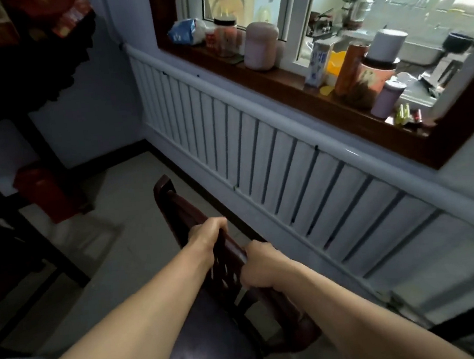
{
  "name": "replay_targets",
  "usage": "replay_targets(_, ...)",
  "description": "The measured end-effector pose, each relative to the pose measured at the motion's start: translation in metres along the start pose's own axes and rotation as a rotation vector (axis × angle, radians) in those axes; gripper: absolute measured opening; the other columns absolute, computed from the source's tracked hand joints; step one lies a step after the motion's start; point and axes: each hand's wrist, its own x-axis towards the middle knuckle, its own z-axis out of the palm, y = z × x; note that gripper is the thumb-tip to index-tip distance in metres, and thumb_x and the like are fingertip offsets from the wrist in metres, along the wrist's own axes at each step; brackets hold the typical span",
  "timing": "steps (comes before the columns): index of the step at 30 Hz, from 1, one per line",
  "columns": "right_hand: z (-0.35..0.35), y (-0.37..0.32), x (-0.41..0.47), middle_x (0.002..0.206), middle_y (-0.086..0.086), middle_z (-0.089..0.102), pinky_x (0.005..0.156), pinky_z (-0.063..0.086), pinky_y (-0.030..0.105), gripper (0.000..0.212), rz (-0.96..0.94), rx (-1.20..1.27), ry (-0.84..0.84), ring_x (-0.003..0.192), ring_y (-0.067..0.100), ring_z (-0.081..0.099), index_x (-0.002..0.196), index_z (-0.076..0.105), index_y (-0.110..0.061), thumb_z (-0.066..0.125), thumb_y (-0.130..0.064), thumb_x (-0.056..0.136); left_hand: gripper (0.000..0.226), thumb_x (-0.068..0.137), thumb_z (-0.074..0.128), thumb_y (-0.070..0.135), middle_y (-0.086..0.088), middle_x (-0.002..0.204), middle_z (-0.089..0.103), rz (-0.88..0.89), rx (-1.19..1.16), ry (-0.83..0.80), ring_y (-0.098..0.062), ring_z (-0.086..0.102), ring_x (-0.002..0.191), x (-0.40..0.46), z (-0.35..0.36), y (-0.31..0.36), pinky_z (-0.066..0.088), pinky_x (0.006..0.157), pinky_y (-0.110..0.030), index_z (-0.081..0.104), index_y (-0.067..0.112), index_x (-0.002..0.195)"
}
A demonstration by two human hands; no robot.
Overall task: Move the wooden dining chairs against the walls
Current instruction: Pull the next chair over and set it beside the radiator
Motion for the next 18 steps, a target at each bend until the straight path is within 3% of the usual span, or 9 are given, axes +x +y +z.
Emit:
replay_targets(7, -0.041, 0.038, -0.018, 0.099, 0.008, 0.065, 0.069, 0.055, 0.030, 0.037, 0.059, -0.019, 0.096, 0.089, 0.026, 0.065, 0.104, 0.064, -0.014, 0.059, -0.009, 0.068, 0.019, 0.064, 0.057, 0.009, -0.014, 0.074, 0.054, 0.045, 0.020, -0.113, -0.030, 0.055, 0.071, -0.020, 0.055, 0.009, 0.050, 0.074, -0.038, 0.056, 0.001, 0.082)
replay_targets(14, -0.106, 0.106, -0.010, 0.101, 0.009, 0.065, 0.070, 0.056, 0.028, 0.040, 0.075, -0.020, 0.155, 0.089, 0.024, 0.065, 0.109, 0.064, -0.015, 0.063, -0.006, 0.069, 0.010, 0.068, 0.060, 0.010, -0.013, 0.071, 0.057, 0.031, 0.047, -0.194, -0.029, 0.056, 0.066, -0.022, 0.145, 0.021, 0.050, 0.071, -0.036, 0.059, 0.003, 0.075)
replay_targets(18, -0.145, 0.151, 0.003, 0.092, 0.007, 0.065, 0.064, 0.053, 0.027, 0.035, 0.071, 0.022, 0.163, 0.081, 0.022, 0.064, 0.101, 0.065, -0.015, 0.063, -0.004, 0.068, 0.020, 0.069, 0.064, 0.014, -0.012, 0.072, 0.060, 0.007, 0.076, -0.224, -0.027, 0.059, 0.066, -0.015, 0.203, 0.027, 0.052, 0.072, -0.036, 0.063, 0.002, 0.085)
